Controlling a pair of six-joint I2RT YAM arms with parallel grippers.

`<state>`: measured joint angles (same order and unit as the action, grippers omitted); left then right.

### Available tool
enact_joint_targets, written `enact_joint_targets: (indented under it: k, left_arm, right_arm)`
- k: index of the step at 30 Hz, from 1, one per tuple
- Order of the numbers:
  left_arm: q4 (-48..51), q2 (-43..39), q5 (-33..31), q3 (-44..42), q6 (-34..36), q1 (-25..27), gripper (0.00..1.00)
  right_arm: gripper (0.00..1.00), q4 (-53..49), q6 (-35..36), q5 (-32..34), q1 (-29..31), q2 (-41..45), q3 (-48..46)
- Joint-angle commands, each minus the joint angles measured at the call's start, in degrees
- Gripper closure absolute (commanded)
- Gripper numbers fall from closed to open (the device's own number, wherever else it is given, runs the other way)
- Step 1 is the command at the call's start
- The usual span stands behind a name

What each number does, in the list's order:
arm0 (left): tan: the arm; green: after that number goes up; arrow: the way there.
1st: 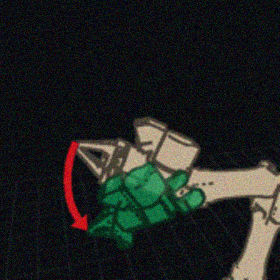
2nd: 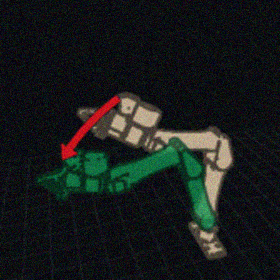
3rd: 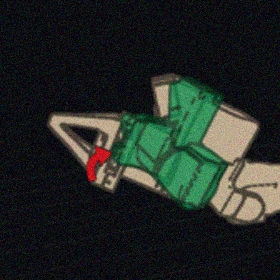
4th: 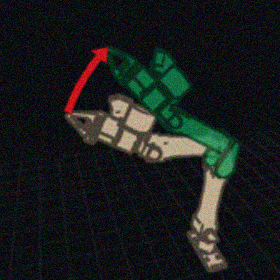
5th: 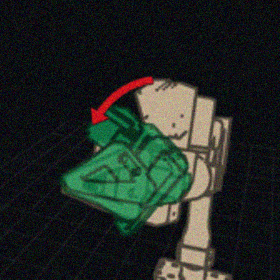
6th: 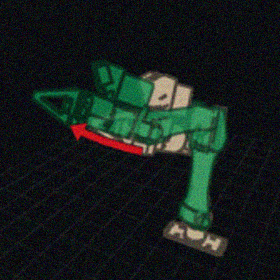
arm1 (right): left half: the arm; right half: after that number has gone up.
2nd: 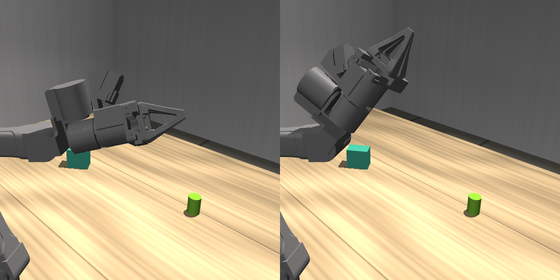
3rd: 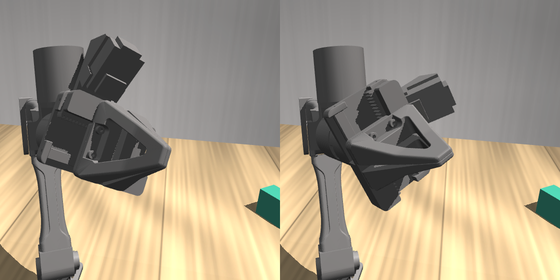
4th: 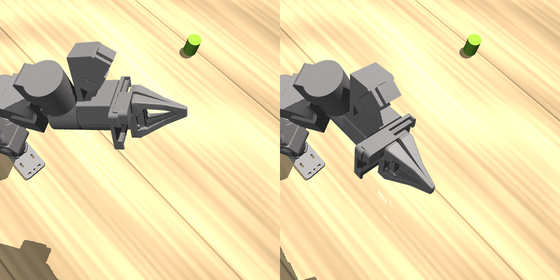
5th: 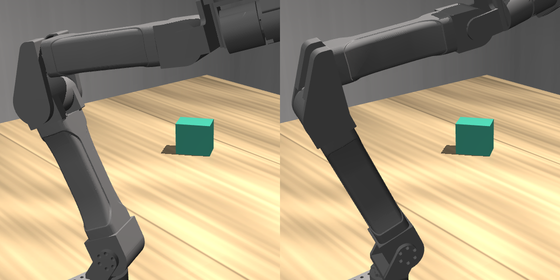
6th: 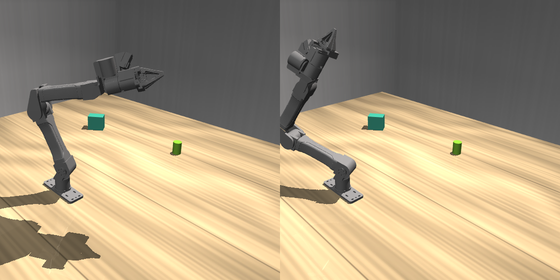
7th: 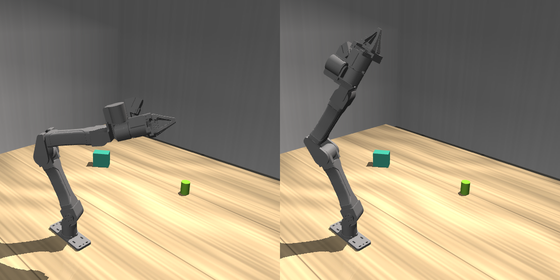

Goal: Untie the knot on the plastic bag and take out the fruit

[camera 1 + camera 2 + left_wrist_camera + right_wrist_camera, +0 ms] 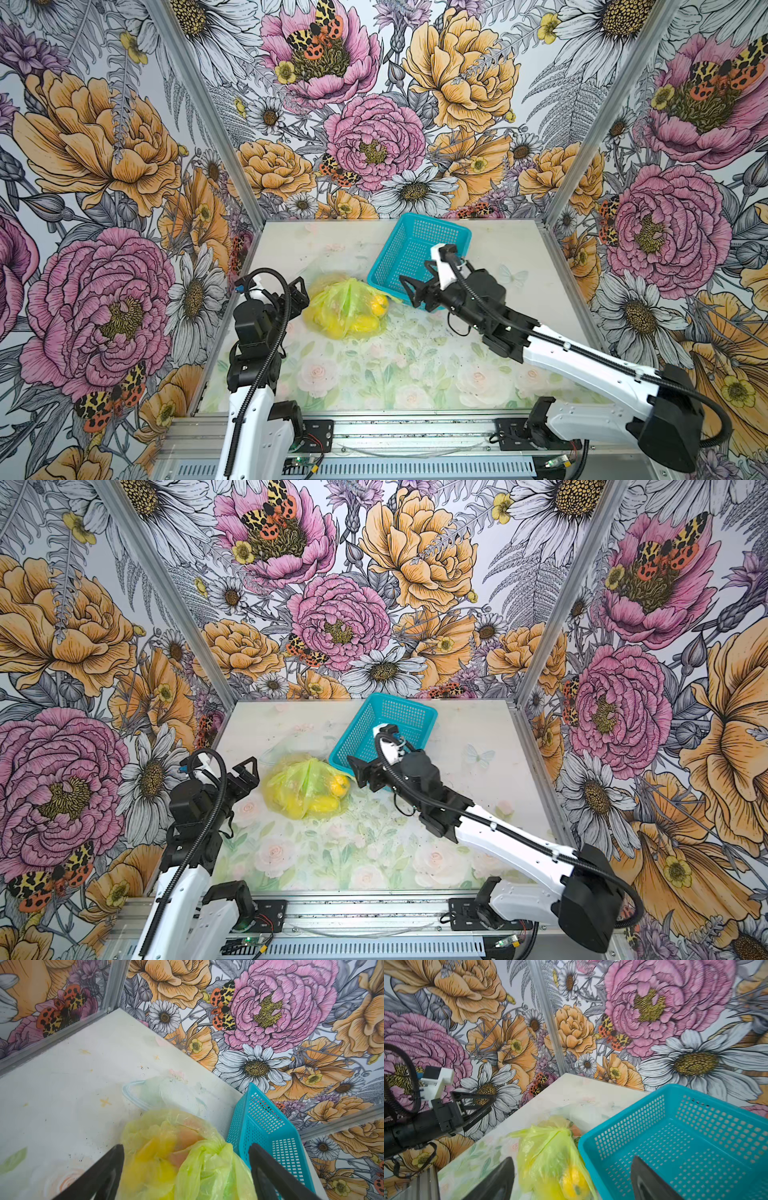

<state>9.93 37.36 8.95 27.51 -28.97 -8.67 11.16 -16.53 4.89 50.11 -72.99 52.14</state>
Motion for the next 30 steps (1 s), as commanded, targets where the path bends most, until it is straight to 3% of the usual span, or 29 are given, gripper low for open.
enact_joint_targets:
  k: [1,6,13,18,21,26,30]
  left_arm:
    - [1.1,-0.2,2.7,-0.8,0.6,-0.4,0.07]
    - [2.1,-3.2,0.8,-1.7,0.7,-0.4,0.07]
    - [2.1,-3.5,0.8,-1.1,1.1,-0.4,0.08]
    - [1.5,-3.2,0.9,-1.5,0.9,-0.4,0.08]
    - [-0.4,-1.7,0.9,-1.3,0.4,-0.3,0.08]
    - [-2.2,1.9,1.5,-0.1,0.5,0.6,0.08]
    - [-3.0,3.9,1.0,1.0,1.2,1.0,0.08]
  right_arm:
    - [0.13,-2.1,4.5,3.1,3.7,-9.2,4.9]
    - [0.18,-5.5,3.3,1.9,6.4,-20.2,12.9]
    - [0.18,-6.7,2.9,0.4,6.3,-30.4,20.1]
    - [0.19,-5.3,1.9,1.0,5.3,-35.2,21.7]
    - [0.25,-6.0,1.6,0.9,4.7,-37.0,23.0]
    - [0.59,-4.5,0.9,-0.6,4.7,-38.8,22.5]
    - [0.95,-0.7,2.3,-0.7,4.7,-36.8,18.2]
